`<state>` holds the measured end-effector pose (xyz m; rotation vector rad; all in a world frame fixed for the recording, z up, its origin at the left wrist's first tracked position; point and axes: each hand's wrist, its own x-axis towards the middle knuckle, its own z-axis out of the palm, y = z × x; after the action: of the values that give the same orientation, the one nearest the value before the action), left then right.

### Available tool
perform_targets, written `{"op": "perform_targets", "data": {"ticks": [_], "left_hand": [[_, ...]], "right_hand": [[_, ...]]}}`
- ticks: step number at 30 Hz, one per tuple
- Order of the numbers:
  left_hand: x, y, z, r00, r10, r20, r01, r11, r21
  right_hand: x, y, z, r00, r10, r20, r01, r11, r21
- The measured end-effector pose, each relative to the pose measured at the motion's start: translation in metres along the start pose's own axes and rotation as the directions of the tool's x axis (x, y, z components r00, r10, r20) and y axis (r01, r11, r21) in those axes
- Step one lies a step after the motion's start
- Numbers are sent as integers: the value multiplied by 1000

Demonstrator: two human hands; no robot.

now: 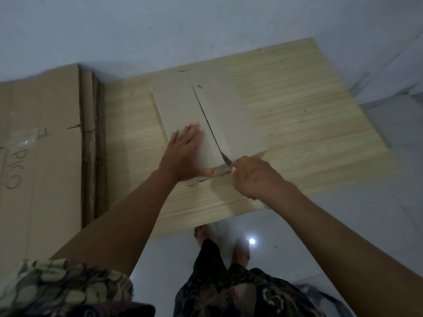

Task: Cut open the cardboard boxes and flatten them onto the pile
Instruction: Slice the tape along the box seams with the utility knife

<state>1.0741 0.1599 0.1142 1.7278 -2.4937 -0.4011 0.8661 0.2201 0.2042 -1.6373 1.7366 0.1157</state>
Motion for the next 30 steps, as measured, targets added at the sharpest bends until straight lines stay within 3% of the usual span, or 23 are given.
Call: {"op": "perform_targets", "data": {"ticks": [6, 12, 17, 21, 24, 30], "left_hand": [[-1, 0, -2, 1000, -22, 9, 23, 998, -58], [-5, 2, 2, 999, -28, -40, 23, 992, -125], [-8, -4, -5, 999, 45, -10, -46, 981, -188], [-16, -17, -11, 985, 165, 60, -154, 976, -155], [-26, -27, -13, 981, 191, 17, -185, 967, -175], [-30, -28, -12, 966, 256, -30, -258, 958, -126]], "right_hand": [[-3, 18, 13, 999, -9, -34, 10, 1000, 27], [0, 24, 36, 995, 6, -104, 11, 987, 161], [-9, 35, 44, 988, 17, -156, 29, 958, 286], [-10, 26, 38, 988, 91, -122, -20, 872, 489], [-14, 21, 42, 991, 92, -94, -22, 823, 567], [-31, 26, 72, 942, 98, -320, 122, 791, 600]]}}
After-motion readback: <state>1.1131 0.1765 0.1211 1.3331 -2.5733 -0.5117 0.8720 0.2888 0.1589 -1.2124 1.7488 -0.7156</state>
